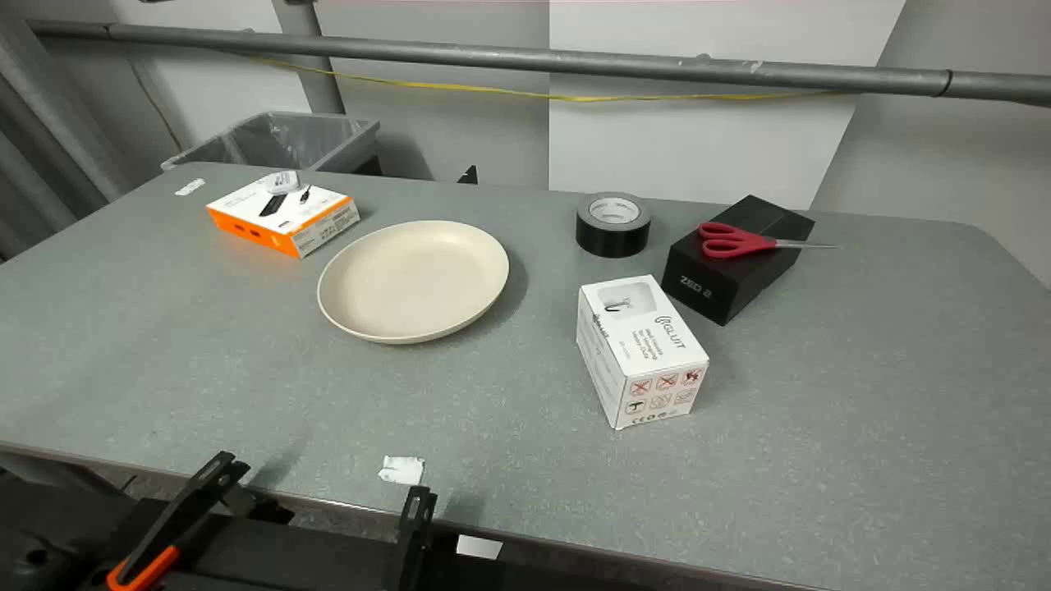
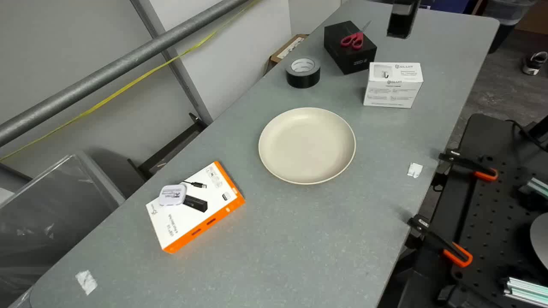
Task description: Pick up the black tape from the table and put it on the plate.
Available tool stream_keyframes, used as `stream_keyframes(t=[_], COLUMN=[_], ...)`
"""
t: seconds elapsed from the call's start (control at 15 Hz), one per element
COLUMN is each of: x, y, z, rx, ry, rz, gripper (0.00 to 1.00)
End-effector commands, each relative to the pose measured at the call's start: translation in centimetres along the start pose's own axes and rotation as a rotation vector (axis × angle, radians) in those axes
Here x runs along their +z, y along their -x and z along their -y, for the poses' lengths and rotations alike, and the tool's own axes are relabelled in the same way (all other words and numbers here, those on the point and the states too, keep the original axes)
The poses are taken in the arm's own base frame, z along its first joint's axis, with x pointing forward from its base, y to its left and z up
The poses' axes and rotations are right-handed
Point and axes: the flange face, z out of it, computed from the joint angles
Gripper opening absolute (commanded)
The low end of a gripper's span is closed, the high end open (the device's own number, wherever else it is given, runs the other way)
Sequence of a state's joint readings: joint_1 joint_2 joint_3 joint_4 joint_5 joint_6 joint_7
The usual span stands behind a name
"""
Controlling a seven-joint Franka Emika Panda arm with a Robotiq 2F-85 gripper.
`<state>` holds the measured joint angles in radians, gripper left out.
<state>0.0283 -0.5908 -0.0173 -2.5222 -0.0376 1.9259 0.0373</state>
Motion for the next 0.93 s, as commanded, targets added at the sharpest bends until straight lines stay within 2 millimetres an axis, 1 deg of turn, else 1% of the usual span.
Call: stream_keyframes(t=[0.0, 0.4, 0.47, 0.53, 0.6, 0.73, 0.8, 0.87], x=[0.0, 0.0, -0.1, -0.2, -0.2, -0.3, -0.3, -0.5], y=[0.0, 0.0, 0.0, -0.3, -1.4, -3.8, -5.4, -6.7], z=[0.0, 0.0, 0.0, -0.2, -1.1, -3.3, -5.2, -6.7], rx=[0.0, 0.0, -0.001, -0.006, -0.005, 0.038, 0.075, 0.095], ry=[0.0, 0.0, 0.022, 0.019, 0.025, 0.045, 0.046, 0.048], rz=[0.001, 0.001, -0.008, -0.001, -0.006, -0.057, -0.104, -0.144], gripper=[1.0, 1.0, 1.0, 1.0, 1.0, 1.0, 1.0, 1.0])
